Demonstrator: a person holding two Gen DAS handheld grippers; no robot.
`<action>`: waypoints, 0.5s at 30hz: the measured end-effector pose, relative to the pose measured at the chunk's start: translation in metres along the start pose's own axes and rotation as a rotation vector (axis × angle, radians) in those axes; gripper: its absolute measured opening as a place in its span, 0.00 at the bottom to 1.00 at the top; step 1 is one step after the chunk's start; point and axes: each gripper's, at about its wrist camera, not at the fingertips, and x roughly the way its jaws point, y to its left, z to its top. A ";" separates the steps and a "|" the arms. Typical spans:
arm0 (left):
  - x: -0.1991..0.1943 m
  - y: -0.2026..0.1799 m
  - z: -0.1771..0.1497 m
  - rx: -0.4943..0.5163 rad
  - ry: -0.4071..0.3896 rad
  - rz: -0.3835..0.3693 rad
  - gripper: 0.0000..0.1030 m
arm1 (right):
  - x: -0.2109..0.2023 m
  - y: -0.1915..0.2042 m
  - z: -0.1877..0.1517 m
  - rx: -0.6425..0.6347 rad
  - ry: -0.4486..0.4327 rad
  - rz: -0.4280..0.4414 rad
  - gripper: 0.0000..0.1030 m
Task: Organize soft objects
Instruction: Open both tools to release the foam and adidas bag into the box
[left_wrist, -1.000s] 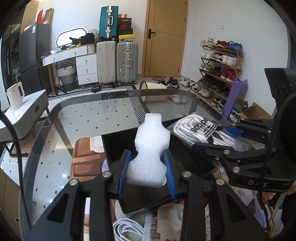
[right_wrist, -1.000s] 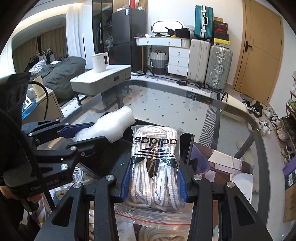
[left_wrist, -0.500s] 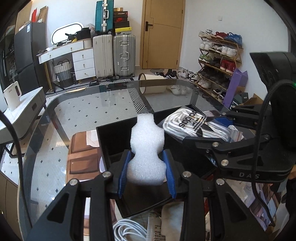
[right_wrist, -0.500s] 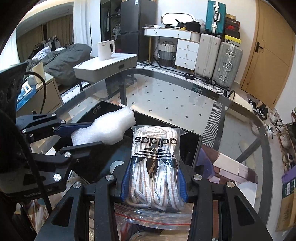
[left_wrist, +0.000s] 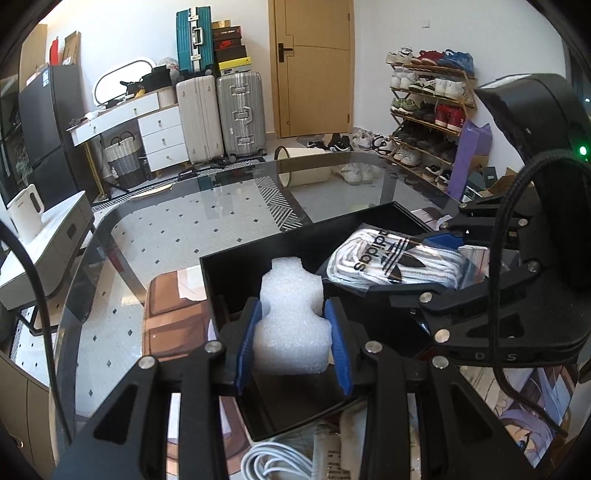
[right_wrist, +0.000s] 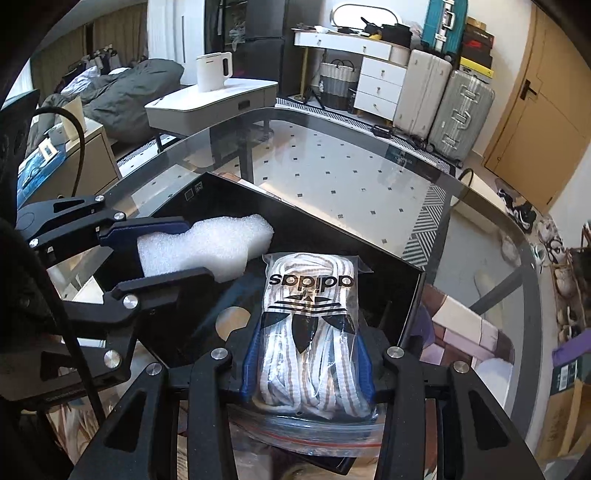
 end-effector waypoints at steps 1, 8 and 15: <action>0.000 0.001 0.000 0.005 0.001 -0.006 0.34 | 0.000 0.001 0.000 0.008 0.004 -0.002 0.41; -0.003 -0.001 0.001 0.047 0.009 -0.021 0.34 | 0.002 0.008 -0.002 0.067 0.029 0.013 0.41; -0.004 0.001 0.001 0.042 0.009 -0.047 0.39 | -0.004 0.010 -0.005 0.008 -0.029 -0.015 0.48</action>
